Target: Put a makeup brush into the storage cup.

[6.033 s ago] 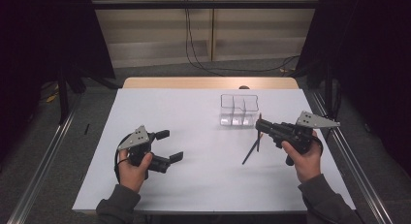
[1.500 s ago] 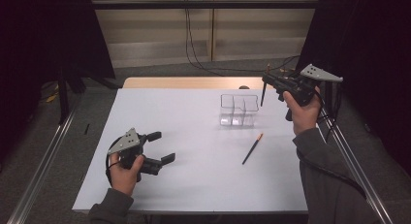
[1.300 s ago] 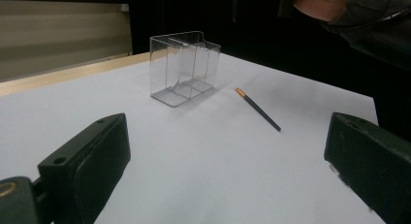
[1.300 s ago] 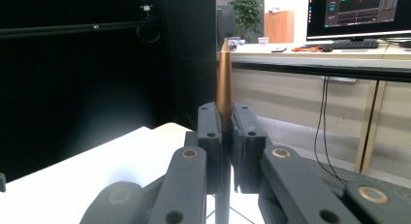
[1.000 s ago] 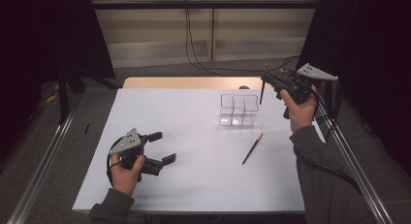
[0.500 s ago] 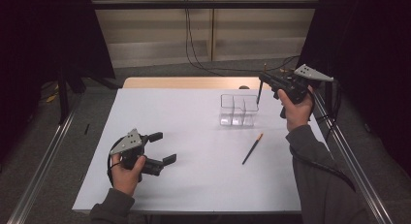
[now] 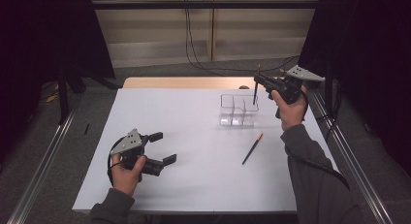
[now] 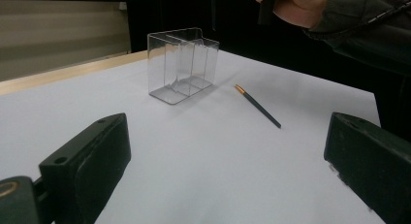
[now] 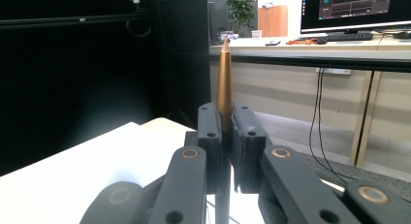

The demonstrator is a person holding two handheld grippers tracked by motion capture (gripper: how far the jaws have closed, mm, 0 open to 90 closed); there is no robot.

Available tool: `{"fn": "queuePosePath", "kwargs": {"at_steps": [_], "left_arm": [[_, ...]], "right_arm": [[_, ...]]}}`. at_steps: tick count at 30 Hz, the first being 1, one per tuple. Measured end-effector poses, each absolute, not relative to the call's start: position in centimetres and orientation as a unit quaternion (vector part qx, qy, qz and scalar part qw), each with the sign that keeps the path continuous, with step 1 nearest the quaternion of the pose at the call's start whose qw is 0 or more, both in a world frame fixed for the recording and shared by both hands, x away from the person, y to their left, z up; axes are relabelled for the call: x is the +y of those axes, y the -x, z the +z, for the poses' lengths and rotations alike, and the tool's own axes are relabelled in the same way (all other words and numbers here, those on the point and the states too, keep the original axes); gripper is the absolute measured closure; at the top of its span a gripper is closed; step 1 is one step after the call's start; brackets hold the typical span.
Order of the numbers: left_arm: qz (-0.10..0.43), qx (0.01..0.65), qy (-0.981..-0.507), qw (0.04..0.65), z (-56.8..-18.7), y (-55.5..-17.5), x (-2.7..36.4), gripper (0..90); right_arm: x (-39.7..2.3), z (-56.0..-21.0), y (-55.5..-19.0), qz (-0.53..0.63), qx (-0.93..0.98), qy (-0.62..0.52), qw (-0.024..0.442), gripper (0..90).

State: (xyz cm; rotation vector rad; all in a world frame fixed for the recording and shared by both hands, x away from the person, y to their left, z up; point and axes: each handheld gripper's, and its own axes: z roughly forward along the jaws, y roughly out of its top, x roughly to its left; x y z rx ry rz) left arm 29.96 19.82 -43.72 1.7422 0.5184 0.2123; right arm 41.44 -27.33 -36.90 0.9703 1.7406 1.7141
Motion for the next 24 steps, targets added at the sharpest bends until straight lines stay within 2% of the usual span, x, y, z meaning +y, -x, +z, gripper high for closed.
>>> {"fn": "queuePosePath", "kwargs": {"at_steps": [24], "left_arm": [[0.09, 0.219, -0.758, 0.608, -43.7, -29.9, 19.8, 2.7]], "right_arm": [[-27.2, -38.1, -41.5, 0.622, 0.645, -0.363, 0.254, 84.2]]}}
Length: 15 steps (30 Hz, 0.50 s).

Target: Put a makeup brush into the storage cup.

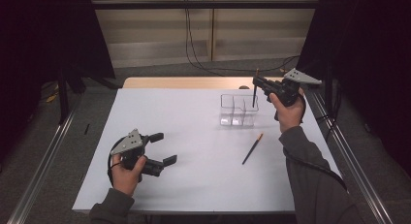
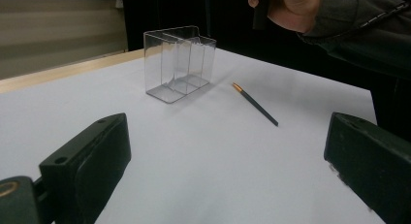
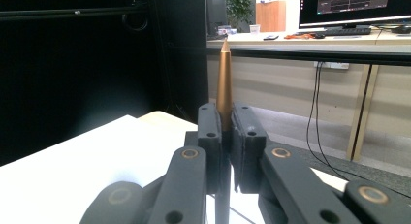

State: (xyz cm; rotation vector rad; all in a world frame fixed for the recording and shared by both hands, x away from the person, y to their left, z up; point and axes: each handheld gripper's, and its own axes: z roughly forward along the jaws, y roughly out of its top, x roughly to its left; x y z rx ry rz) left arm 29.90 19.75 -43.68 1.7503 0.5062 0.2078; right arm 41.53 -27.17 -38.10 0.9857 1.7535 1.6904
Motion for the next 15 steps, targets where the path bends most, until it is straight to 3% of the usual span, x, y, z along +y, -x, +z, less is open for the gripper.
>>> {"fn": "queuePosePath", "kwargs": {"at_steps": [15], "left_arm": [[0.089, 0.219, -0.758, 0.609, -43.7, -29.86, 19.67, 2.7]], "right_arm": [[-27.57, -39.14, -41.08, 0.616, 0.649, -0.367, 0.256, 84.1]]}}
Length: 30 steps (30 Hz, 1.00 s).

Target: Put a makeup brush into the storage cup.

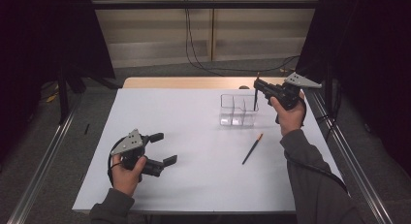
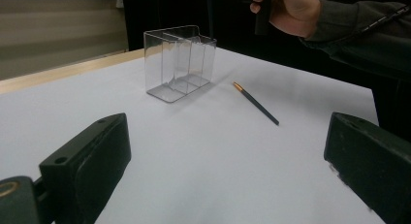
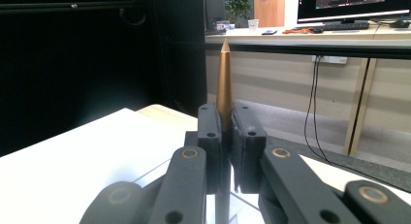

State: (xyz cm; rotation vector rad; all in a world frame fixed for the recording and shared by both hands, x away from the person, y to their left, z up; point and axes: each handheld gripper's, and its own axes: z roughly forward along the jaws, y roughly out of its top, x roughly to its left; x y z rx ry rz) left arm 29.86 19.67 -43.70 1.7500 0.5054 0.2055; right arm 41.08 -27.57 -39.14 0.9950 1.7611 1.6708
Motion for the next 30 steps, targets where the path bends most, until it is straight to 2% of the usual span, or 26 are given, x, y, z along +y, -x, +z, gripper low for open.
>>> {"fn": "queuePosePath", "kwargs": {"at_steps": [30], "left_arm": [[0.092, 0.219, -0.76, 0.605, -43.7, -29.8, 19.6, 2.7]], "right_arm": [[-28.2, -41.5, -40.3, 0.605, 0.656, -0.381, 0.244, 83.5]]}}
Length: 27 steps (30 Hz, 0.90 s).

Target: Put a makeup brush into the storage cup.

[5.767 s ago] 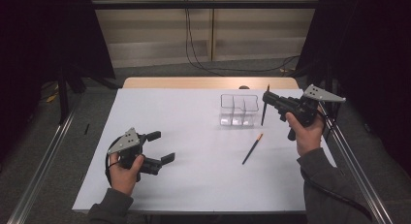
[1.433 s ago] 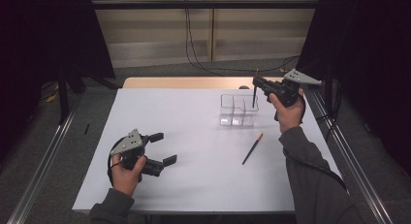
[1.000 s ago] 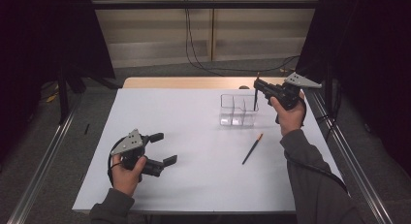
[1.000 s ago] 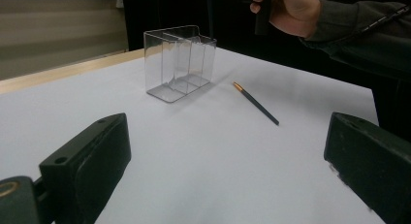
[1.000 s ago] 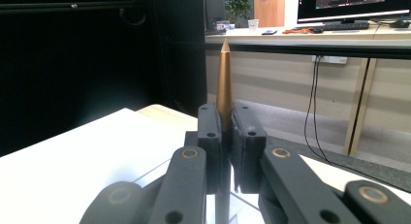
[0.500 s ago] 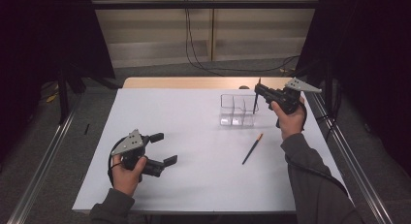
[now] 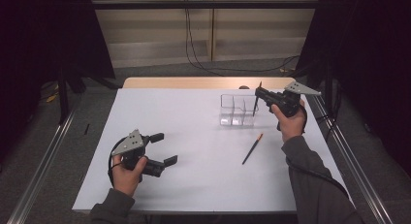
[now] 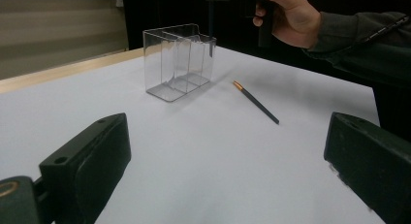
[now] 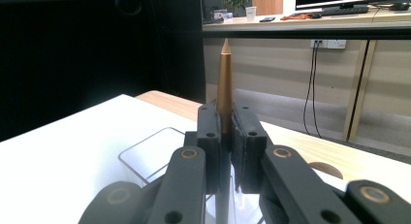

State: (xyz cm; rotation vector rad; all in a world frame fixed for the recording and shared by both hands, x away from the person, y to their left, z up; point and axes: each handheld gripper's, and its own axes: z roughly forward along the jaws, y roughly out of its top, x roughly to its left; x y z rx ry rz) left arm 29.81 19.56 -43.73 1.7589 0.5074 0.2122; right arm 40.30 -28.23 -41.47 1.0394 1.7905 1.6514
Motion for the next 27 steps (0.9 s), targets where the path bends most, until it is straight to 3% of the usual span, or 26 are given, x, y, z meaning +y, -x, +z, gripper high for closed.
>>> {"fn": "queuePosePath", "kwargs": {"at_steps": [27], "left_arm": [[0.092, 0.221, -0.76, 0.605, -43.75, -29.81, 19.54, 2.7]], "right_arm": [[-28.3, -42.15, -40.18, 0.59, 0.667, -0.386, 0.242, 83.5]]}}
